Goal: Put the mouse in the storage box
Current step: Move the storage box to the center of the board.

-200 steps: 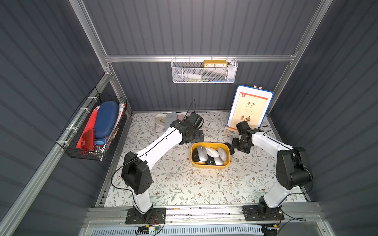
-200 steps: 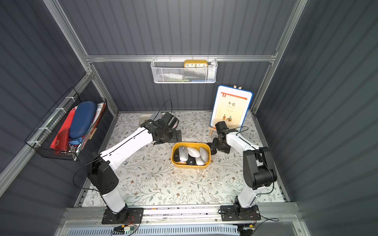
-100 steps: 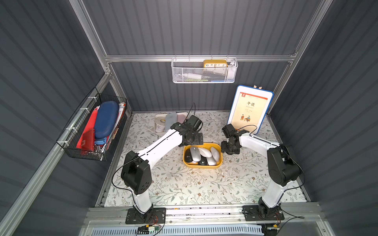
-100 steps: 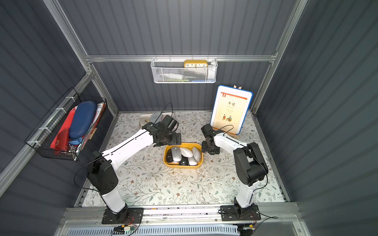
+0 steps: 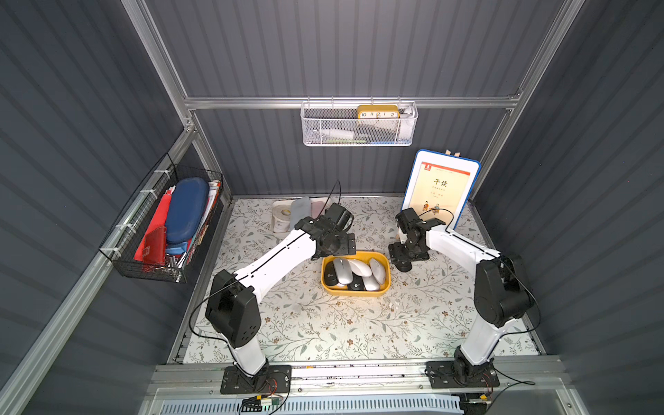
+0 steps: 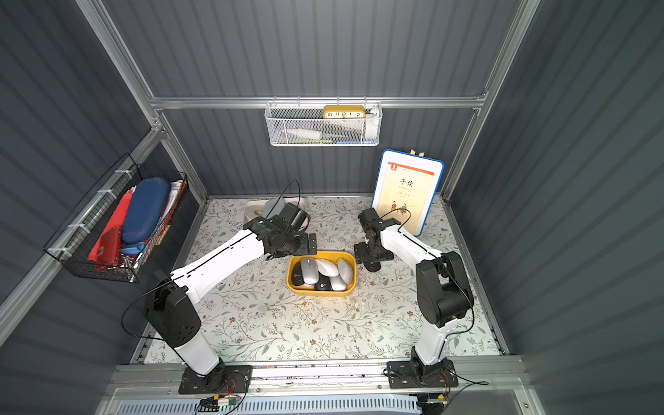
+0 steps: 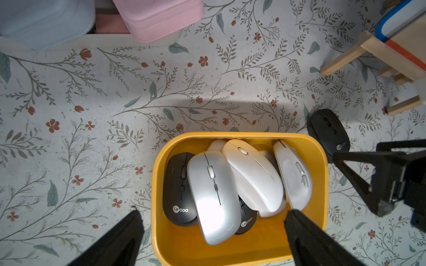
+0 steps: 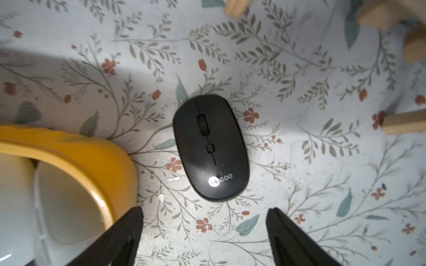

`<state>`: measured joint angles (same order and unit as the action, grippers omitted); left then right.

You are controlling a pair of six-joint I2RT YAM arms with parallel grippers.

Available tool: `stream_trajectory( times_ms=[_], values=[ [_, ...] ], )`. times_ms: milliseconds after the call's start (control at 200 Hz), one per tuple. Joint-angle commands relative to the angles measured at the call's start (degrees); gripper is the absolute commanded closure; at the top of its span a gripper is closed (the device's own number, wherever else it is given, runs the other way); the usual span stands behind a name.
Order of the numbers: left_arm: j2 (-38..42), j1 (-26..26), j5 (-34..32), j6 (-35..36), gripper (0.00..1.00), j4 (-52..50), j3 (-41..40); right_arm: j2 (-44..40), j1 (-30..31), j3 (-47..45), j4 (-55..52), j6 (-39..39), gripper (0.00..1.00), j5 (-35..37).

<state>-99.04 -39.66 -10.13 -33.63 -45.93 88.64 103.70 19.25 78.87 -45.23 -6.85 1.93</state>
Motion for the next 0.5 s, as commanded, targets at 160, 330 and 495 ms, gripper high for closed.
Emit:
stream_trajectory(
  times_ms=[160, 330, 495],
  values=[
    [2.86, 0.87, 2.06, 4.17, 0.01, 1.05, -0.80, 6.27, -2.96, 7.86, -9.72, 7.42, 0.11, -0.79],
    [4.27, 3.13, 11.33, 3.83, 0.01, 6.21, -5.01, 7.06, -3.51, 6.79, -9.14, 8.52, 0.11, -3.68],
    [6.59, 8.69, 29.99, 5.18, 0.03, 13.90, -11.51, 8.00, -3.60, 4.88, -7.09, 8.75, 0.11, -6.91]
  ],
)
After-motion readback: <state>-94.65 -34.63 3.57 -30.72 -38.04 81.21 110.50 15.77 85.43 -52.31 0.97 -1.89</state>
